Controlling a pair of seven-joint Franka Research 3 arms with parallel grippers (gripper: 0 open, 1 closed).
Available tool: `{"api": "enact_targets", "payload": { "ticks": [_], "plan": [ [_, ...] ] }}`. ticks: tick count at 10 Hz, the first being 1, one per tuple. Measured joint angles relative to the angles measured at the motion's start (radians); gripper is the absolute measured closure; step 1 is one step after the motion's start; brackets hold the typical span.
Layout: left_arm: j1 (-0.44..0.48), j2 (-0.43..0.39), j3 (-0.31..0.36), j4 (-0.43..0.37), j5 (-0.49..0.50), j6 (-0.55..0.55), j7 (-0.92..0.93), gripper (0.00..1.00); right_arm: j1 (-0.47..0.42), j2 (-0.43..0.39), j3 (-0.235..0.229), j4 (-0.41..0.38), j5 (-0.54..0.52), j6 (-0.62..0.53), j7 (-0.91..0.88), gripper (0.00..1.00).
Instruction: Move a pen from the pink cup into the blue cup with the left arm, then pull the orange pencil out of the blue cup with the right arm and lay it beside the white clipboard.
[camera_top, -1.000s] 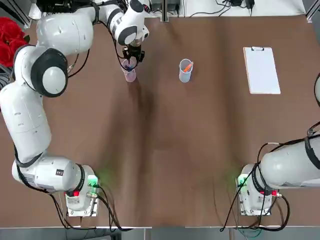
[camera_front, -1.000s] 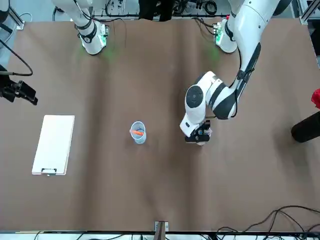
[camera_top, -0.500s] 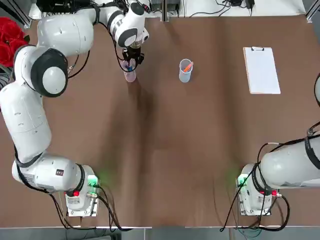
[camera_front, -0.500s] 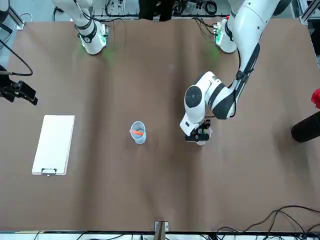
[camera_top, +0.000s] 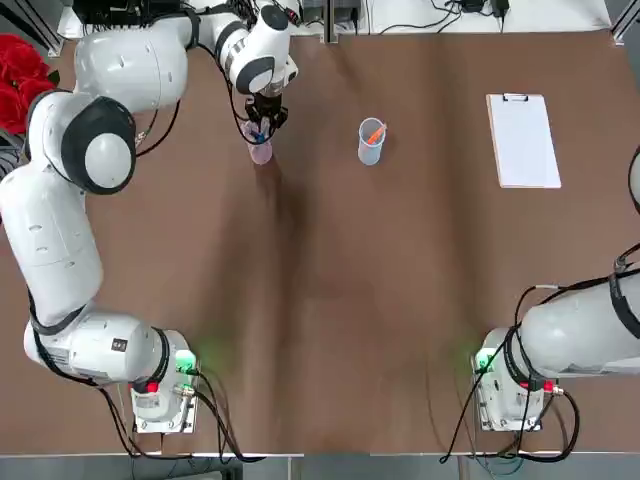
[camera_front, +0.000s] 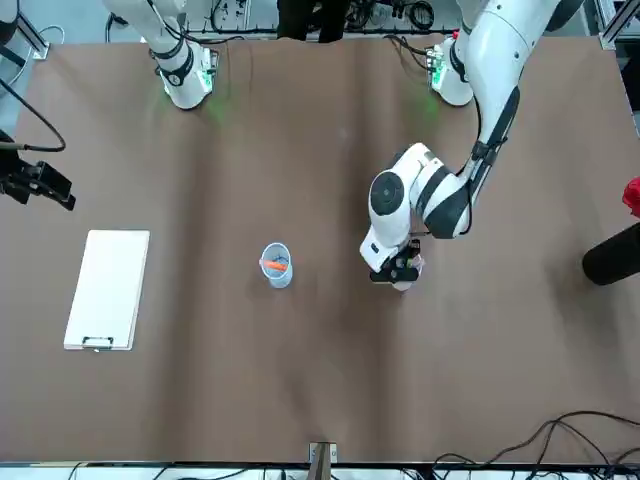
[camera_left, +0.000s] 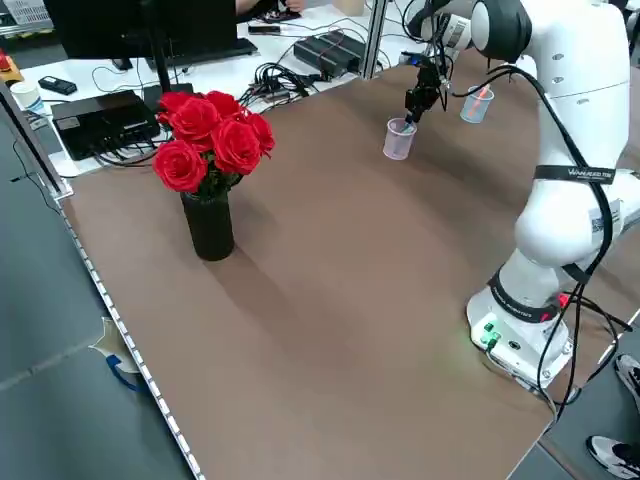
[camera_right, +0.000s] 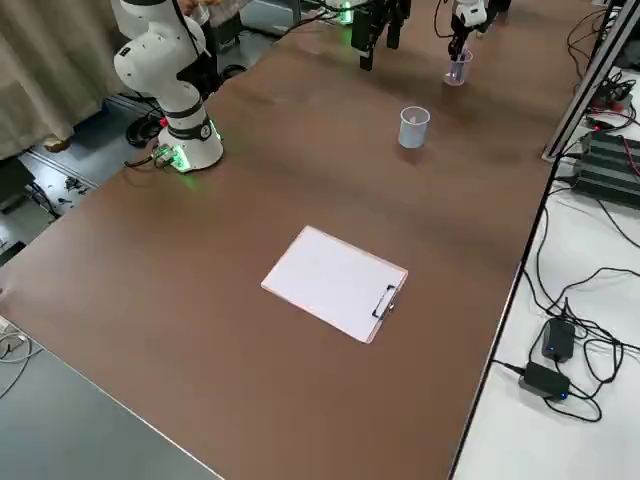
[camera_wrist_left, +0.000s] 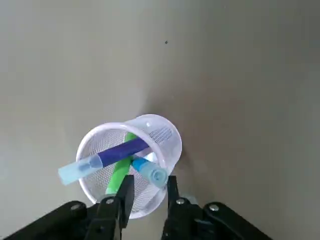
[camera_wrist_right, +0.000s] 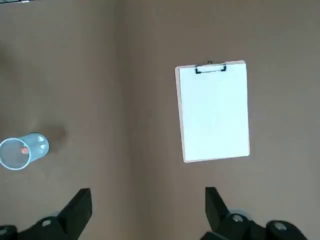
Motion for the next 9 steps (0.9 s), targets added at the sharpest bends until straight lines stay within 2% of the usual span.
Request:
{"api": "enact_targets", "payload": {
  "ticks": [1, 2, 4, 6, 8, 9],
  "plan": [
    [0.000, 0.000, 0.000, 0.000, 0.009, 0.000, 0.000, 0.74, 0.000, 0.000, 0.000, 0.000, 0.000, 0.000, 0.000, 0.00],
    [0.001, 0.000, 0.000, 0.000, 0.015, 0.000, 0.000, 0.83, 0.000, 0.000, 0.000, 0.000, 0.000, 0.000, 0.000, 0.00],
    [0.003, -0.001, 0.000, 0.001, 0.016, 0.000, 0.000, 0.84, 0.000, 0.000, 0.000, 0.000, 0.000, 0.000, 0.000, 0.00],
    [0.004, -0.001, 0.000, 0.002, 0.016, 0.000, 0.000, 0.81, 0.000, 0.000, 0.000, 0.000, 0.000, 0.000, 0.000, 0.00],
    [0.006, -0.001, 0.000, 0.007, 0.016, 0.001, 0.001, 0.70, 0.000, 0.000, 0.000, 0.000, 0.000, 0.000, 0.000, 0.00],
    [0.006, -0.001, 0.000, 0.008, 0.017, 0.002, 0.002, 0.70, 0.000, 0.000, 0.000, 0.000, 0.000, 0.000, 0.000, 0.00]
  ]
}}
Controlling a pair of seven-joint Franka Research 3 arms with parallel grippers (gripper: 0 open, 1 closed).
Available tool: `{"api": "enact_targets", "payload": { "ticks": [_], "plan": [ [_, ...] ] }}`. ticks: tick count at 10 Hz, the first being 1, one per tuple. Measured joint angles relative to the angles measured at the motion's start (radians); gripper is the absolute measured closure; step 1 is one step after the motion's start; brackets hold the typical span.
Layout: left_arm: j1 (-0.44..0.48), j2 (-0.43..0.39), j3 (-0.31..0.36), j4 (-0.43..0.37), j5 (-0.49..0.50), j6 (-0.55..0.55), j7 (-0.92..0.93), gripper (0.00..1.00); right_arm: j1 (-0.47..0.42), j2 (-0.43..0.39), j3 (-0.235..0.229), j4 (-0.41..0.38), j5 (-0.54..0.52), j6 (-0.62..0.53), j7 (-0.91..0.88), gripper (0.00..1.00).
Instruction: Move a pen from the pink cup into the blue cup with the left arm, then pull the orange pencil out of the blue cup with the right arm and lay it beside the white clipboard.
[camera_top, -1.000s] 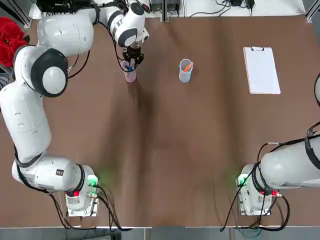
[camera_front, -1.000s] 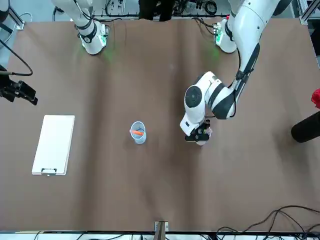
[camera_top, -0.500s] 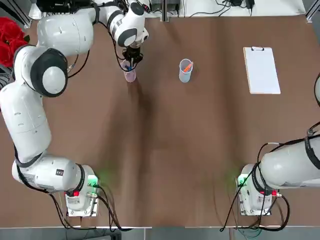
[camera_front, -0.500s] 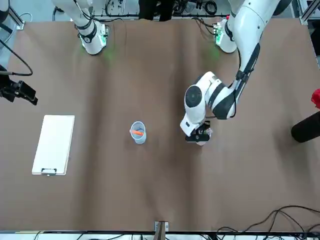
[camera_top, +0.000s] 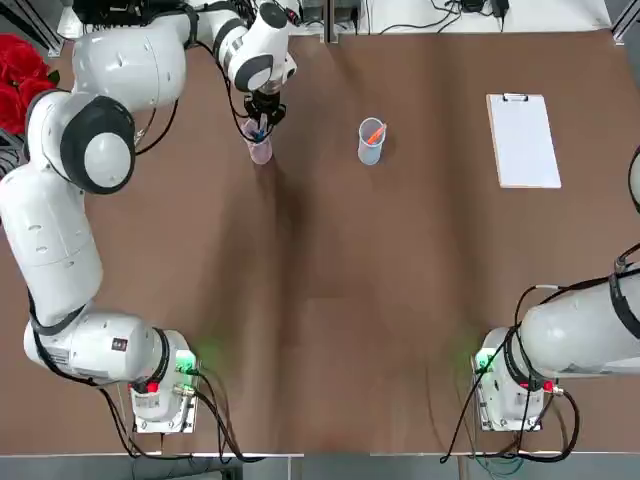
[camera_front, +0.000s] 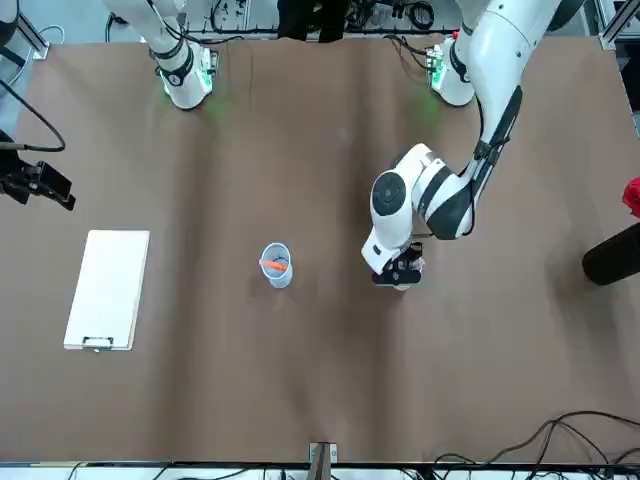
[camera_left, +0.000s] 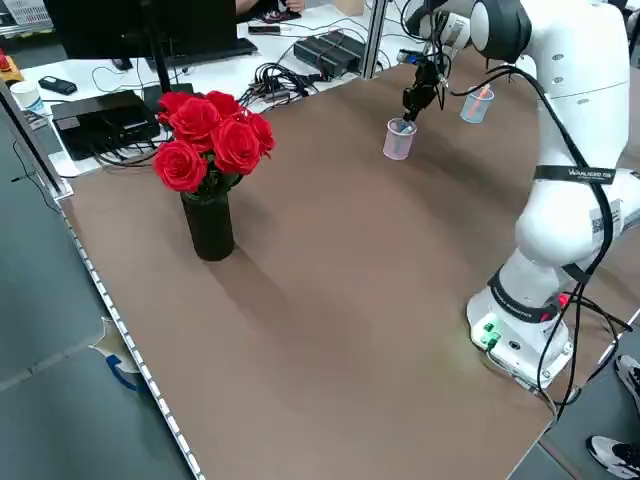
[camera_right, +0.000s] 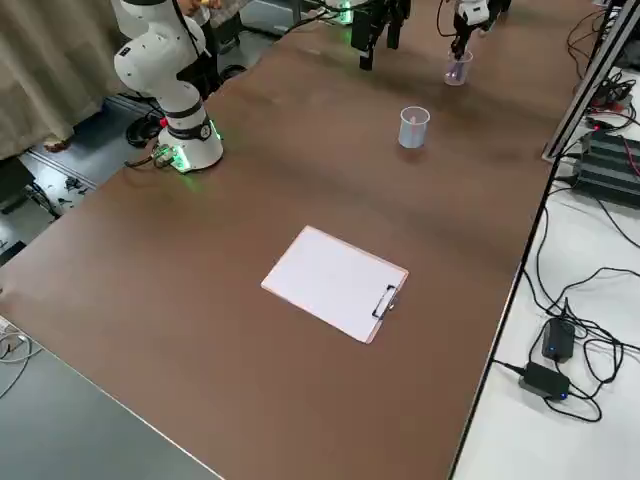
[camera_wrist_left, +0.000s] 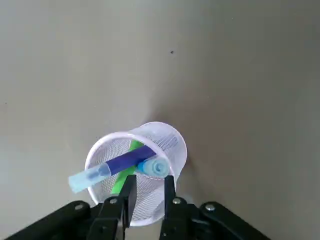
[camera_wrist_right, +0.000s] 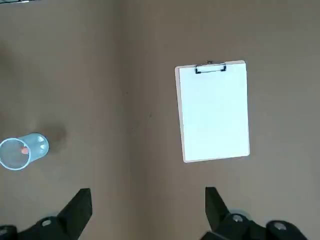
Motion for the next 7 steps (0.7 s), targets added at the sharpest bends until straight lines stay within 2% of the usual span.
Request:
{"api": "enact_targets", "payload": {
  "ticks": [7],
  "plan": [
    [0.004, 0.000, 0.002, 0.001, 0.029, 0.037, 0.002, 0.71, 0.000, 0.000, 0.000, 0.000, 0.000, 0.000, 0.000, 0.00]
  ]
}}
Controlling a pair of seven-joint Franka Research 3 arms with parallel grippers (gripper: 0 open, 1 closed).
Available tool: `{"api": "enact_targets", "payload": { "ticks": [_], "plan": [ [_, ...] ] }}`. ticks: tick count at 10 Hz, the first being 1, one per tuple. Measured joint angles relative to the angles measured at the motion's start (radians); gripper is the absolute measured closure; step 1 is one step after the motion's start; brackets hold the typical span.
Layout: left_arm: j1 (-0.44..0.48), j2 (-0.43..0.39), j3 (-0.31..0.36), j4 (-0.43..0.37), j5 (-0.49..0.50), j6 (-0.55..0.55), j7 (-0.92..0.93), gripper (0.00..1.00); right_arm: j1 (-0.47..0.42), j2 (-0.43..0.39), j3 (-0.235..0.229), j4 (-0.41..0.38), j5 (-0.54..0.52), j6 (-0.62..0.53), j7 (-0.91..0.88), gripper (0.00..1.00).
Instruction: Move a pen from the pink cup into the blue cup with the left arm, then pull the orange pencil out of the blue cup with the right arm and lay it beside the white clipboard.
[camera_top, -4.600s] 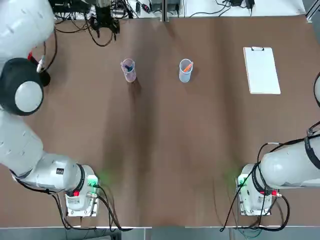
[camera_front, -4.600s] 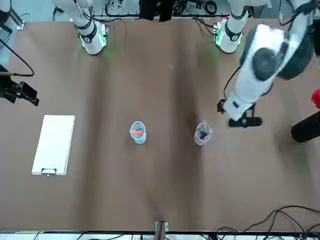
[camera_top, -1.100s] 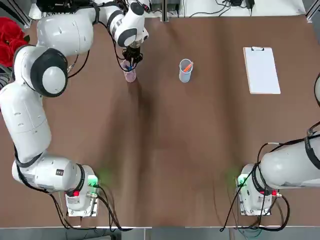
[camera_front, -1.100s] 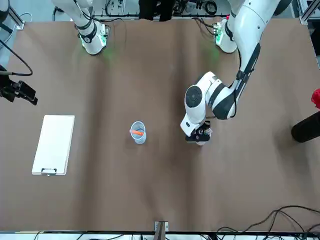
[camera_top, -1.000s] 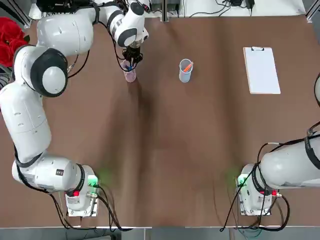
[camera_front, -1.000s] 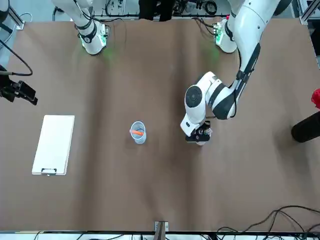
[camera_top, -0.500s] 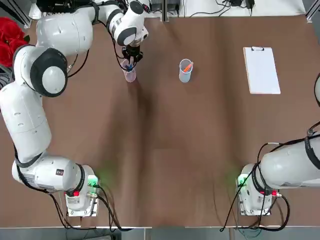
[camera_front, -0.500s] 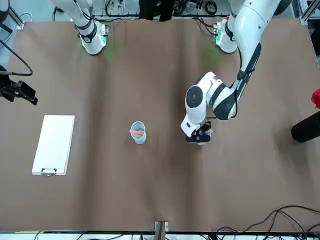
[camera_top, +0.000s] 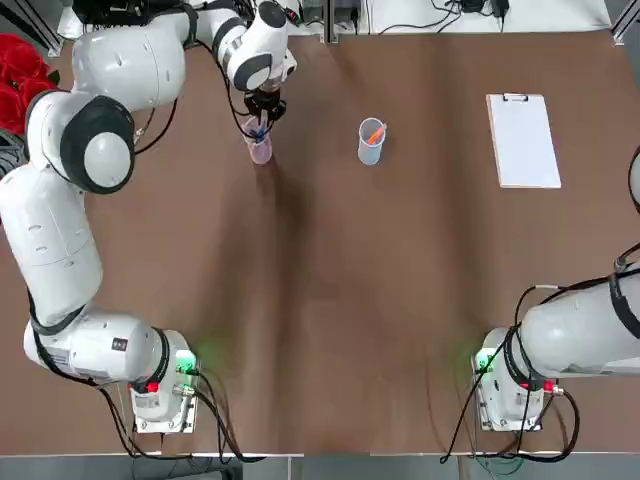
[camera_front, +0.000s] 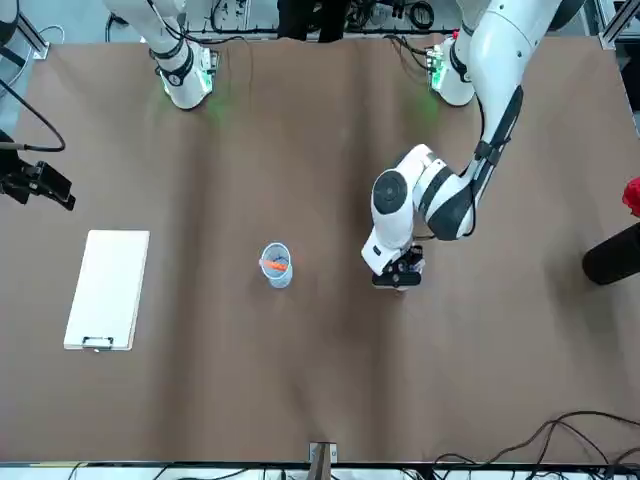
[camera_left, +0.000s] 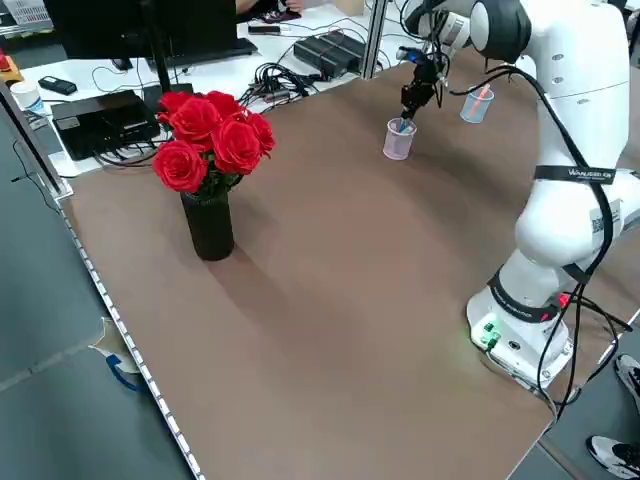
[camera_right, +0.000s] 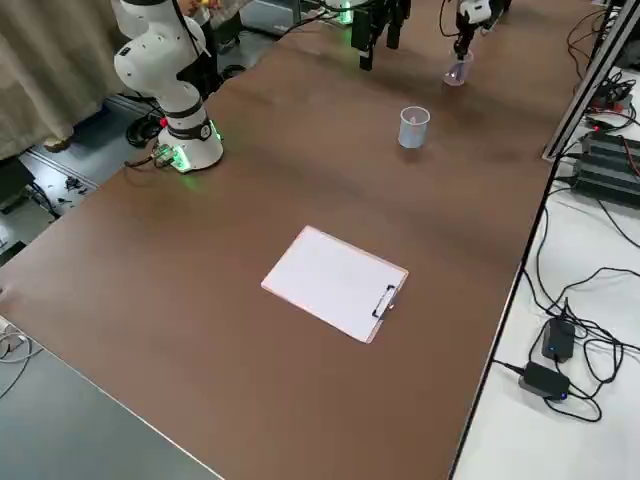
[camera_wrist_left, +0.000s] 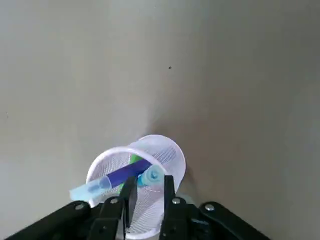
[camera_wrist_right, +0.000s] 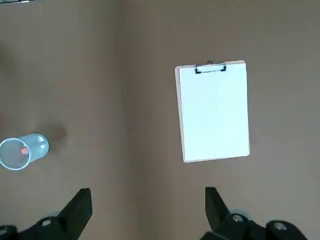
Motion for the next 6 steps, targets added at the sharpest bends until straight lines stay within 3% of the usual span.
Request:
{"api": "enact_targets", "payload": {
  "ticks": [6],
  "plan": [
    [0.002, 0.005, 0.006, -0.002, 0.021, 0.014, 0.000, 0.71, 0.000, 0.000, 0.000, 0.000, 0.000, 0.000, 0.000, 0.00]
  ]
}}
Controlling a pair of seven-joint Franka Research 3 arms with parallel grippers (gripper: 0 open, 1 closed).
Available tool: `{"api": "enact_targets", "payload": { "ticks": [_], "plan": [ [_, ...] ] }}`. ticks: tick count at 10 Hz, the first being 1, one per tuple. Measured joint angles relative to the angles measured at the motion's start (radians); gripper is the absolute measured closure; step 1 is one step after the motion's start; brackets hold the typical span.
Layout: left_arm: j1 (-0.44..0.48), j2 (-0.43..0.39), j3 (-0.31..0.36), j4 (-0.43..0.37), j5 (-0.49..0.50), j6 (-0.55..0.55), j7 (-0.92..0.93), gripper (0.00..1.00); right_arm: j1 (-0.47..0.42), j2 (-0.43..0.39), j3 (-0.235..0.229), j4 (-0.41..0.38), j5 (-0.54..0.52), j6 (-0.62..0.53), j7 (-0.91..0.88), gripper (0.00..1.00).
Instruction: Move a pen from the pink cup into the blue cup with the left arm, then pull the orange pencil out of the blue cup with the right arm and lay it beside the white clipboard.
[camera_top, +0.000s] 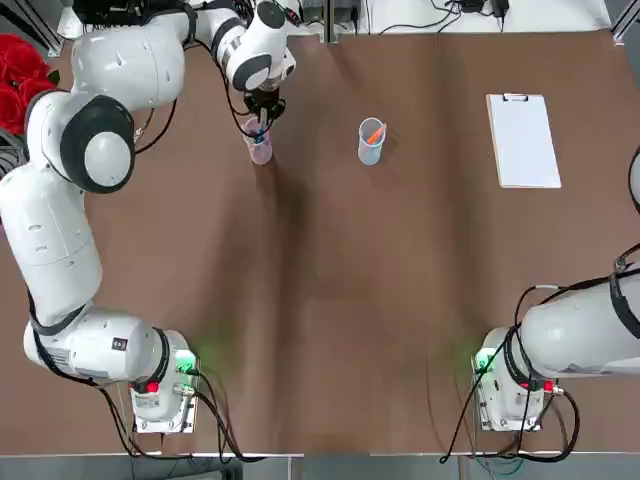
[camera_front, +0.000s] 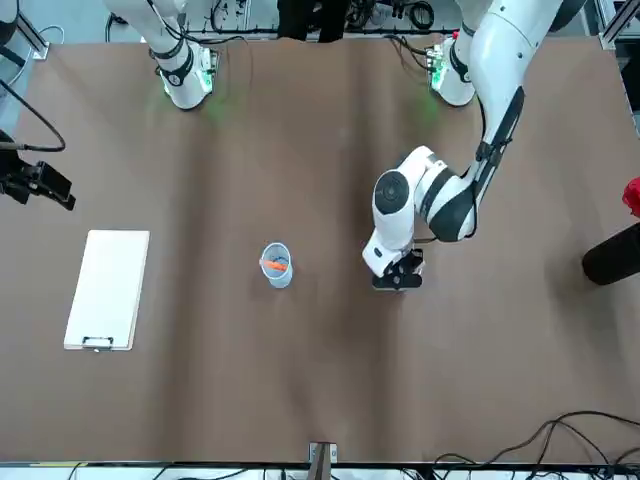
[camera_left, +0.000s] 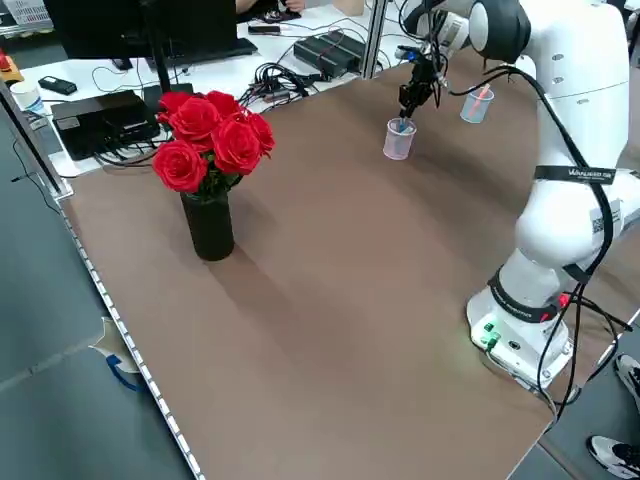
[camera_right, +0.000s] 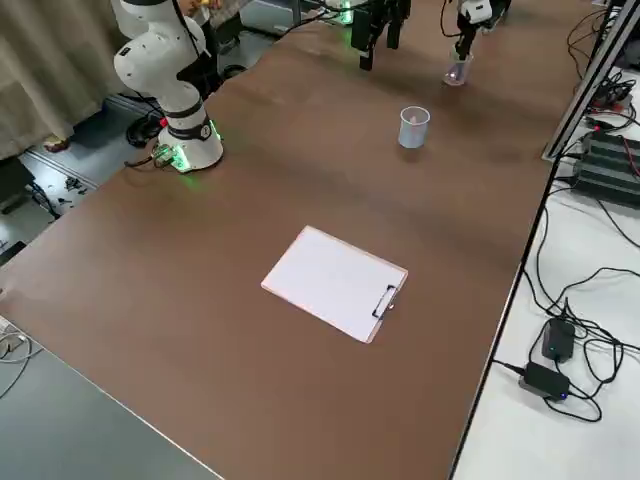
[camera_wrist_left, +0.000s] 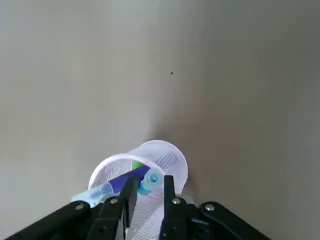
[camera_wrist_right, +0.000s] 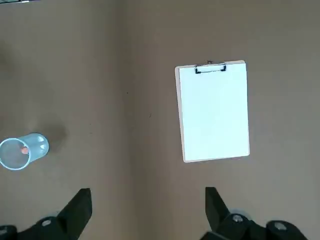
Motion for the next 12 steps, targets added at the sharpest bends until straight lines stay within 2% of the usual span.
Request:
{"api": "enact_targets", "payload": {
  "ticks": [3, 6, 9, 12],
  "plan": [
    [0.000, 0.010, 0.000, 0.001, 0.006, 0.004, 0.000, 0.72, 0.000, 0.000, 0.000, 0.000, 0.000, 0.000, 0.000, 0.00],
    [0.001, 0.010, 0.000, 0.002, 0.010, 0.006, 0.000, 0.83, 0.000, 0.000, 0.000, 0.000, 0.000, 0.000, 0.000, 0.00],
    [0.007, 0.007, 0.000, 0.008, 0.010, 0.006, 0.000, 0.83, 0.000, 0.000, 0.000, 0.000, 0.000, 0.000, 0.000, 0.00],
    [0.013, -0.064, -0.006, 0.026, -0.006, 0.006, -0.007, 0.83, 0.000, 0.000, 0.000, 0.000, 0.000, 0.000, 0.000, 0.00]
  ]
}}
